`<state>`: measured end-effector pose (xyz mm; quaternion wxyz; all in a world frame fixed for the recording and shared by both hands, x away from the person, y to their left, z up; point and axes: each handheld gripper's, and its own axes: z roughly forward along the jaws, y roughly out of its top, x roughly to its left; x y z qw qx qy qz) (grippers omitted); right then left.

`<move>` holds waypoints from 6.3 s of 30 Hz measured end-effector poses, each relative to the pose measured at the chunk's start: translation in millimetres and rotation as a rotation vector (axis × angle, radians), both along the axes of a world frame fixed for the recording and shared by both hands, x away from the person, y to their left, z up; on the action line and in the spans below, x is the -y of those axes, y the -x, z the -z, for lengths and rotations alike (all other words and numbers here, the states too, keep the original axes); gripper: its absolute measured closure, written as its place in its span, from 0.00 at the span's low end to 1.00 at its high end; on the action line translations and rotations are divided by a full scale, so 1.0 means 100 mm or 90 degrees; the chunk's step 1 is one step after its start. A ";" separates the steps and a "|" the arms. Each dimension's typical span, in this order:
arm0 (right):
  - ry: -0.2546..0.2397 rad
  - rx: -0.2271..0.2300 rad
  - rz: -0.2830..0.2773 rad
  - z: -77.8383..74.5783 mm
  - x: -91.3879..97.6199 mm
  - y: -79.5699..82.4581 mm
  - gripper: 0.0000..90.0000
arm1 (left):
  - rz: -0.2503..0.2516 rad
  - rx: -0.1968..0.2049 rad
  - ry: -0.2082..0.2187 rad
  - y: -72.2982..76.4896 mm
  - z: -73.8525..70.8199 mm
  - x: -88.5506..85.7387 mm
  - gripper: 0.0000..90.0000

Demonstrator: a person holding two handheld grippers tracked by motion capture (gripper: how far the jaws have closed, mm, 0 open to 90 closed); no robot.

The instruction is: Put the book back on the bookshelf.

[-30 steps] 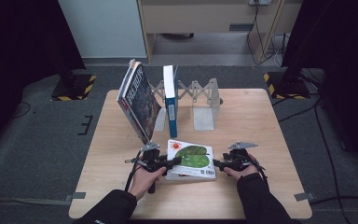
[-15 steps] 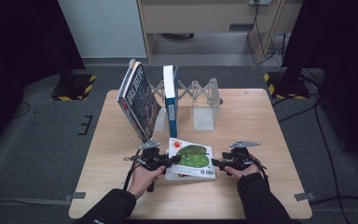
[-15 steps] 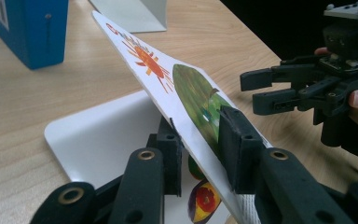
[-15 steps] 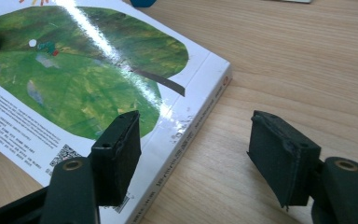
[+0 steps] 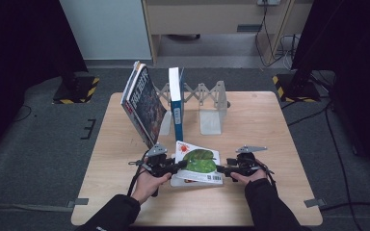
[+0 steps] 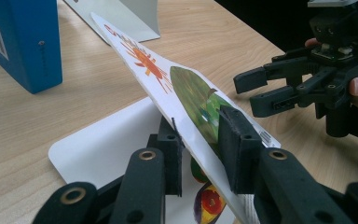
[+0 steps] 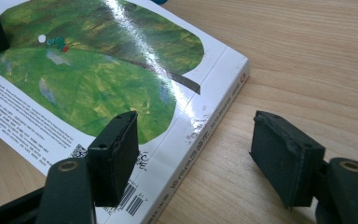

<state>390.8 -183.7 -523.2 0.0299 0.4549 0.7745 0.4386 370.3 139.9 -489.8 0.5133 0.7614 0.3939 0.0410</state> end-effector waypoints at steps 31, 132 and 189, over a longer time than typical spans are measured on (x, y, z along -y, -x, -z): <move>-0.019 -0.020 -0.012 0.05 -0.06 -0.01 0.34 | -0.028 -0.156 0.089 -0.19 -0.04 -0.03 0.85; -0.205 -0.080 -0.097 0.03 -0.23 0.01 0.65 | -0.049 -0.126 -0.053 -0.14 0.27 -0.09 0.29; -0.156 0.189 0.144 -0.77 0.31 -0.10 0.84 | -0.083 0.013 -0.277 -0.18 0.48 -0.32 0.00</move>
